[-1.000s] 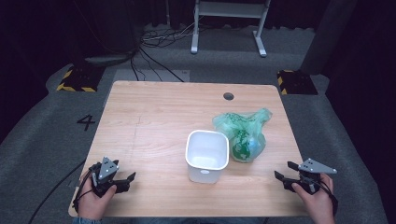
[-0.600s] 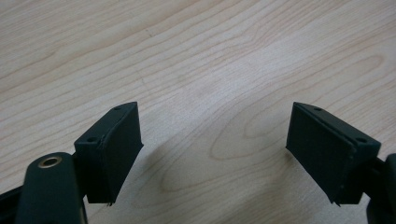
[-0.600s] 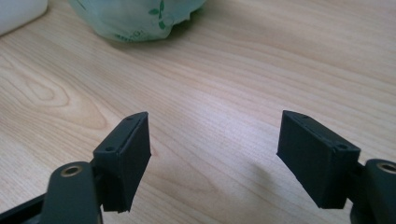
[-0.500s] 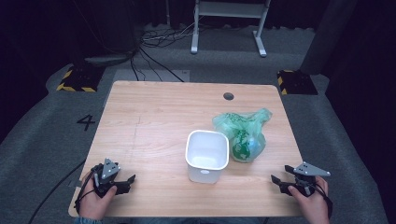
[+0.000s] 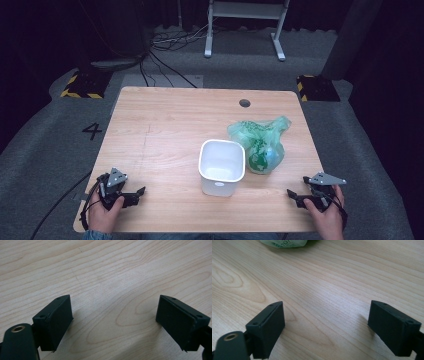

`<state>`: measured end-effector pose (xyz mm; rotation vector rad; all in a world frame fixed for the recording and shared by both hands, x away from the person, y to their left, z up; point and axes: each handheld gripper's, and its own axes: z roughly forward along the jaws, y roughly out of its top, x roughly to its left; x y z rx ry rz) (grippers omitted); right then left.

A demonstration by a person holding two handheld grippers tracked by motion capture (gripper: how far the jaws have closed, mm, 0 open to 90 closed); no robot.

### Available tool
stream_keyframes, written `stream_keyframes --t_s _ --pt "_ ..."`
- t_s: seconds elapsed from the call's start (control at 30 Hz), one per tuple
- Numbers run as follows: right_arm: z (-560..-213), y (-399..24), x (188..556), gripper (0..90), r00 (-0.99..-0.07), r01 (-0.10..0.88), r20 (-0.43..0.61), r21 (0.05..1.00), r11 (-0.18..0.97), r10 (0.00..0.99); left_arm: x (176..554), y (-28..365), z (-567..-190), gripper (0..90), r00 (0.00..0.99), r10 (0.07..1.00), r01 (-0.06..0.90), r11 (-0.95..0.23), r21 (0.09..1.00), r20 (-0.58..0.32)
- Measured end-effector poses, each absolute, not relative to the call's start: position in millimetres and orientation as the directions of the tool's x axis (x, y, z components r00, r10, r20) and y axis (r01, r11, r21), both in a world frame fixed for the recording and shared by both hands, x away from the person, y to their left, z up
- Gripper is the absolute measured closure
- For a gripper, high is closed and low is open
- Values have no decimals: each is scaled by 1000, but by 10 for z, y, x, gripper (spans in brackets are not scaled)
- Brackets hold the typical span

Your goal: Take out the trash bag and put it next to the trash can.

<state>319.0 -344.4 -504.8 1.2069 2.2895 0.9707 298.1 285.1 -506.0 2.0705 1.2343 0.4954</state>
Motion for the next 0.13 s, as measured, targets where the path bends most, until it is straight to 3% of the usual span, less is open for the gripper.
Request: stream_keyframes --t_s 0.1,0.13 --pt "-5051 -3436 3199 85 -551 577 -10 718 390 834 2983 2851 -5061 131 480 877 623 -329 710 -14" --pt "-5057 -3428 3221 24 -528 597 -9 708 378 849 2983 2851 -5061 128 478 878 624 -327 709 -16"
